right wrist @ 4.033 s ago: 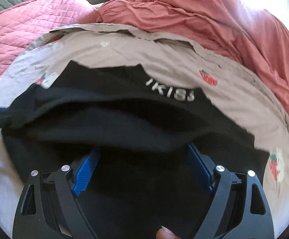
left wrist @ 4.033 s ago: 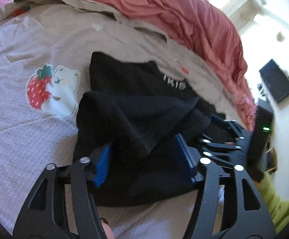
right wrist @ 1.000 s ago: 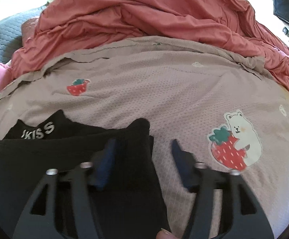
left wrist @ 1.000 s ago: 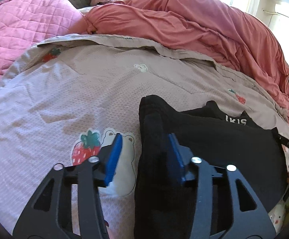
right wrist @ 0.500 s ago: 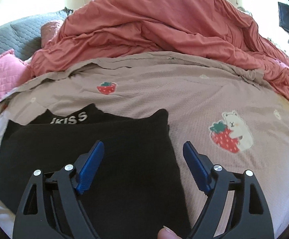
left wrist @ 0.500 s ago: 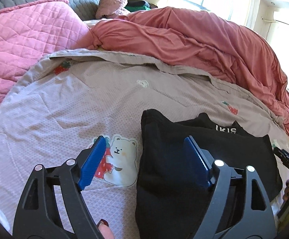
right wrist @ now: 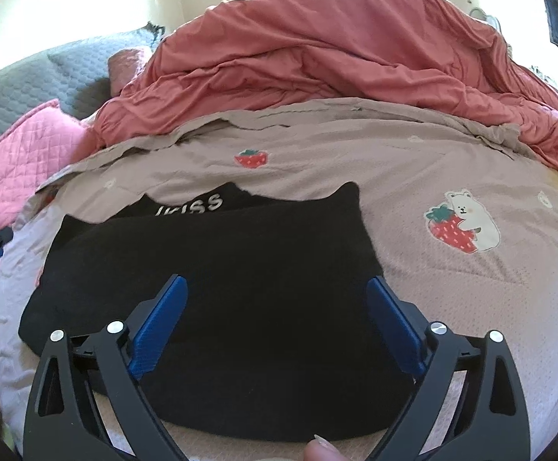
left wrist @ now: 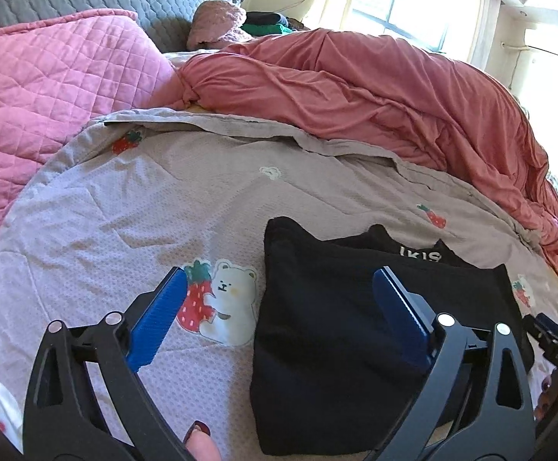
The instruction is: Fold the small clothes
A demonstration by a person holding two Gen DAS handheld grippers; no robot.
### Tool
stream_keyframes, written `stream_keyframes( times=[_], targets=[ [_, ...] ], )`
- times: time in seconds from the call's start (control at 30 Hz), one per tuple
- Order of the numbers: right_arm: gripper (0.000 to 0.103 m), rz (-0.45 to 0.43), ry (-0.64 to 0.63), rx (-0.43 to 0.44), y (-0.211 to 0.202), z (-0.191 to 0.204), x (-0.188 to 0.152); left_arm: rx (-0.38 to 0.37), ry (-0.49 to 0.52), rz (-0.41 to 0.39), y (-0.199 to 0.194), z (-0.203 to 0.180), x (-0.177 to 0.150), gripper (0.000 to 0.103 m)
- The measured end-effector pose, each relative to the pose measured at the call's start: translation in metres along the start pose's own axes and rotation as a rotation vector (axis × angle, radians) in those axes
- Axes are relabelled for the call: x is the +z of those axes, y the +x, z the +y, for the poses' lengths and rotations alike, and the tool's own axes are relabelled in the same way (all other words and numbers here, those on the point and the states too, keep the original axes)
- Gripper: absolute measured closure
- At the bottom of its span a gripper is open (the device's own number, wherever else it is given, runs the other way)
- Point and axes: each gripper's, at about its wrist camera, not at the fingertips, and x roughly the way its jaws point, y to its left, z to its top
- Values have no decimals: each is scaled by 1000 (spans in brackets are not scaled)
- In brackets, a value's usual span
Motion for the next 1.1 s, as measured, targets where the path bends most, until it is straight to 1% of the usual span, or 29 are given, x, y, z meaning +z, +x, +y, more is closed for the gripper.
stream_keyframes(
  times=[0.13, 0.3, 0.53, 0.7, 0.93, 1.1],
  targets=[
    [9, 9, -18, 3, -4, 7, -4, 7, 14, 0, -5, -3, -6, 13],
    [9, 2, 3, -5, -10, 5, -7, 7, 32, 3, -10, -7, -14, 13],
    [9, -3, 2, -8, -18, 5, -8, -28, 40, 10, -19, -13, -21, 13],
    [9, 8, 11, -20, -19, 4, -12, -33, 75, 33, -19, -22, -29, 13],
    [9, 36, 5, -11, -14, 9, -20, -36, 123, 103, -6, -38, -49, 13],
    [9, 43, -6, -2, -14, 14, -23, -36, 162, 122, -2, -49, -58, 13]
  ],
)
